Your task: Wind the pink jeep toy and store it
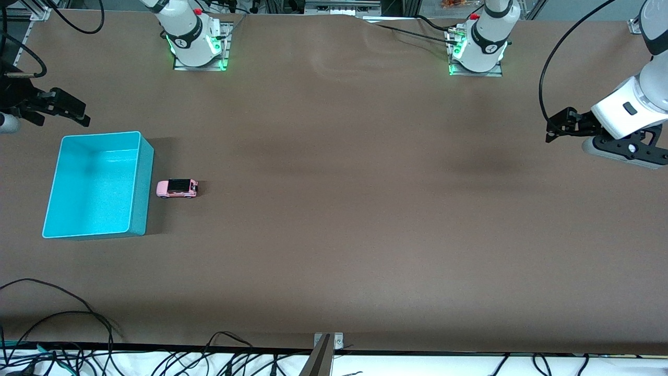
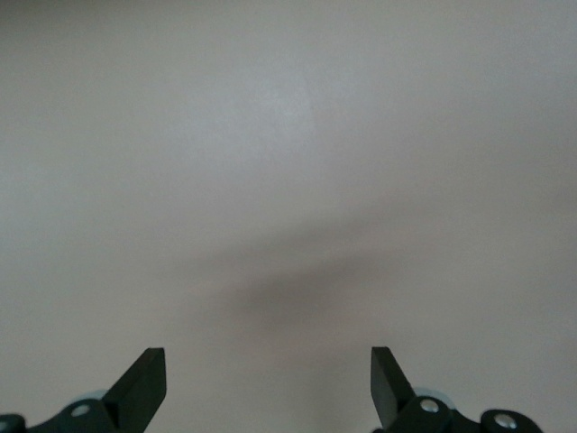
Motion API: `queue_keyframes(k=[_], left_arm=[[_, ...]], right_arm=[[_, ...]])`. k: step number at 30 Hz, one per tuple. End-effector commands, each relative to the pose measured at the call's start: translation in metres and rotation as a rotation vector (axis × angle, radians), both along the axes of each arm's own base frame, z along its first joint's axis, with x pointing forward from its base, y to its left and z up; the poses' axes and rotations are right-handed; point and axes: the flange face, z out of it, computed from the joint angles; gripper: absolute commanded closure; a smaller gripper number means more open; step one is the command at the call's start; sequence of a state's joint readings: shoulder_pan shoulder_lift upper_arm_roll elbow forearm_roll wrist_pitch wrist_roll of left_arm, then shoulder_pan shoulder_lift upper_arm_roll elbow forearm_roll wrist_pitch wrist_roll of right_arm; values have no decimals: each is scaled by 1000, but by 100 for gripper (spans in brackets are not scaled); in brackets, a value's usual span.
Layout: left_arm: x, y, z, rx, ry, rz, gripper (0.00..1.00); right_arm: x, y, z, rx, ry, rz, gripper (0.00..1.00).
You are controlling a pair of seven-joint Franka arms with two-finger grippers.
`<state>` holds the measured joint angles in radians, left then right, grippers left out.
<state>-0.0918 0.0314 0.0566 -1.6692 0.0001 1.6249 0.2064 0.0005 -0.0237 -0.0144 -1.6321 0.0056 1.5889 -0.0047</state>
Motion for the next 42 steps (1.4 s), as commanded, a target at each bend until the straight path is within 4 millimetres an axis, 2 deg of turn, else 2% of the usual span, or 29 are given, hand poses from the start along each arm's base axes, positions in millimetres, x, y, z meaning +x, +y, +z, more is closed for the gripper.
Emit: queue_keyframes(k=[1,4,7,10,13,18,22,25,29,31,38,42], left_arm=[[-9,-19,15,-10,8,45,0],[-12,-25,19,-4,12,53,0],[-10,-18,24,-13,2,59,0],[-7,-20,25,-45,1,70,0],[-6,-11,33,-50,-16,73,0],[-4,-15,30,-30,-13,79,0],[-3,-10,32,-36,-26,94,0],[1,-12,26,-33,-16,94,0],[2,-10,31,-37,-26,97,0],[2,-10,31,-44,-25,97,0],[3,-16,36,-49,-36,90,0],[5,-20,33,-48,-32,84,0]], right_arm=[[-4,6,11,3,-6,-9,0],[-3,8,9,8,4,-11,0],[-2,10,8,9,4,-11,0],[-1,10,6,9,5,-17,0],[0,11,5,12,8,-17,0],[2,15,-3,13,25,-14,0],[5,16,-6,13,29,-13,0],[7,15,-11,12,32,-26,0],[7,14,-14,12,36,-34,0],[6,15,-19,13,35,-35,0],[-3,16,-59,14,4,-38,0],[-1,21,-78,14,-3,-28,0]])
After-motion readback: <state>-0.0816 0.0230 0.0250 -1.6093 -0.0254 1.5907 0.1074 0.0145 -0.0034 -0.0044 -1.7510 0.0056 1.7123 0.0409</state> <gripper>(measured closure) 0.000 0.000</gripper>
